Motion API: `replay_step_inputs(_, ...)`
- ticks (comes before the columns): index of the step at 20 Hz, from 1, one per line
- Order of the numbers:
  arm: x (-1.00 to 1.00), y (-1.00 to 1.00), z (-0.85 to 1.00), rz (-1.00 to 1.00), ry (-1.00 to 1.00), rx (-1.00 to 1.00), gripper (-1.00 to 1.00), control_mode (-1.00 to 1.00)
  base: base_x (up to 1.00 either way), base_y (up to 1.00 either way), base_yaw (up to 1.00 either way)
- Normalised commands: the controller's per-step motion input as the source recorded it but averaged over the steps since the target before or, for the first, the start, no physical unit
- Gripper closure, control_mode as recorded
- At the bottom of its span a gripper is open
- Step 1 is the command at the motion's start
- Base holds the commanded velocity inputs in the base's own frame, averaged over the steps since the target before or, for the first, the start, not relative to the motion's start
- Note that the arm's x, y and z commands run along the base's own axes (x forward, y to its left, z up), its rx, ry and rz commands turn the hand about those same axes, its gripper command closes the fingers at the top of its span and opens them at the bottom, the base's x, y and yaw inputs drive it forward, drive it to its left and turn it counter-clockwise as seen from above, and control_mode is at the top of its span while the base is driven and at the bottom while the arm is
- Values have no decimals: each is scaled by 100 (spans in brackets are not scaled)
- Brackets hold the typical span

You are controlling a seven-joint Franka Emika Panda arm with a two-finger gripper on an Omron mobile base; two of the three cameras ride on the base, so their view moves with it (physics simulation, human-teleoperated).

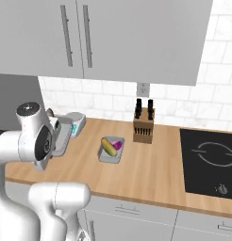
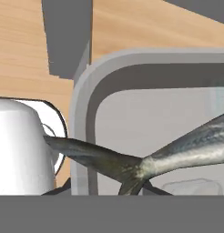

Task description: Take the meat container that has the fish and place it on the second highest rack of the freezer. Then take the vegetable container that has the onion and cucumber and place it on the highest rack of the freezer.

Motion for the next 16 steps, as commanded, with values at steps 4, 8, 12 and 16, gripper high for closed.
replay_step_inputs(4, -95, 0, 55, 1, -5, 0, 100, -100, 0, 0, 0)
replay_step_inputs(8, -14, 1, 6, 0, 0, 0, 100, -100, 0, 0, 0)
replay_step_inputs(12, 10, 4, -3, 0, 1, 0, 100, -100, 0, 0, 0)
replay_step_inputs(16, -5, 2, 0, 8, -3, 0, 100, 100, -37, 4, 19)
